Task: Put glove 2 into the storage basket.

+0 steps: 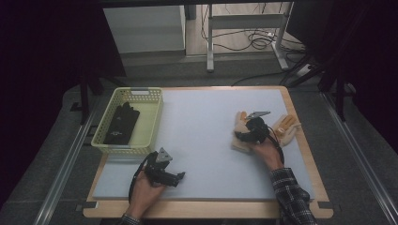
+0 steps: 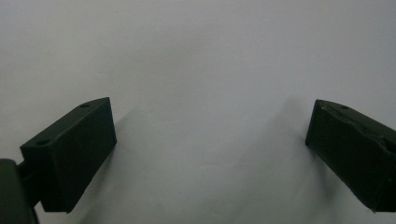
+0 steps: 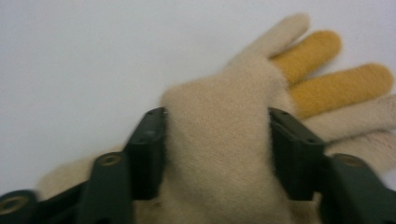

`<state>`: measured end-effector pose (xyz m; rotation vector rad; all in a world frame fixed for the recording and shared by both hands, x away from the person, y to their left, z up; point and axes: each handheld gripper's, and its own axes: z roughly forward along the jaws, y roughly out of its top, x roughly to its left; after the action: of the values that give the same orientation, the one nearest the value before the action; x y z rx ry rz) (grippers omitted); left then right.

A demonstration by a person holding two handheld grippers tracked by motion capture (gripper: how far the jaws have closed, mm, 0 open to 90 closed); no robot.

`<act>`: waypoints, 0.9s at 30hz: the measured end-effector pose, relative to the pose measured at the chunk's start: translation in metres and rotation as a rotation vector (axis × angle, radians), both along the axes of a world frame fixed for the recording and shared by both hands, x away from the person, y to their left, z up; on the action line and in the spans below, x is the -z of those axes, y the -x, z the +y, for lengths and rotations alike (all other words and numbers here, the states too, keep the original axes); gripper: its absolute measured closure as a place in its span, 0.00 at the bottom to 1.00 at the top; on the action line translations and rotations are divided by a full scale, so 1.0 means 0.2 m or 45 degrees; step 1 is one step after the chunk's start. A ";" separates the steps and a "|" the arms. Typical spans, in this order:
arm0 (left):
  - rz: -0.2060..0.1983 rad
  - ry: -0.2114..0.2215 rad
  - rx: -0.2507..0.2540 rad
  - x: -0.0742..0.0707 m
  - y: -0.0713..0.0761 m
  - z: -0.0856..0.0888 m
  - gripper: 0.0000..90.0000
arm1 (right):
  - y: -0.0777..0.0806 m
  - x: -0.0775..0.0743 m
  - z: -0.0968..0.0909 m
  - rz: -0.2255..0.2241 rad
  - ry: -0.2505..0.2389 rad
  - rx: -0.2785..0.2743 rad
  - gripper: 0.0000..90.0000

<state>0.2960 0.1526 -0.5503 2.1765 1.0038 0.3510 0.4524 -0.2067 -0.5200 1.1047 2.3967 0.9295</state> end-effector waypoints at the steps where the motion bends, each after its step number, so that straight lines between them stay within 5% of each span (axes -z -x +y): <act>1: 0.000 0.000 0.000 0.00 0.00 0.00 0.02 | 0.00 0.00 0.00 0.004 0.000 0.004 0.54; 11: 0.001 0.001 0.000 0.00 0.00 0.00 0.02 | 0.06 -0.06 0.00 -0.021 -0.070 -0.012 0.59; 21: 0.000 0.000 0.000 0.00 0.00 0.00 0.02 | 0.29 -0.26 0.14 -0.075 -0.145 -0.193 0.57; 27: 0.001 0.000 0.000 0.00 0.00 0.00 0.02 | 0.39 -0.22 0.30 -0.024 -0.181 -0.293 0.54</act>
<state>0.2960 0.1527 -0.5503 2.1767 1.0040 0.3500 0.3739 -0.1458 -0.4768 0.8737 2.5126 1.1957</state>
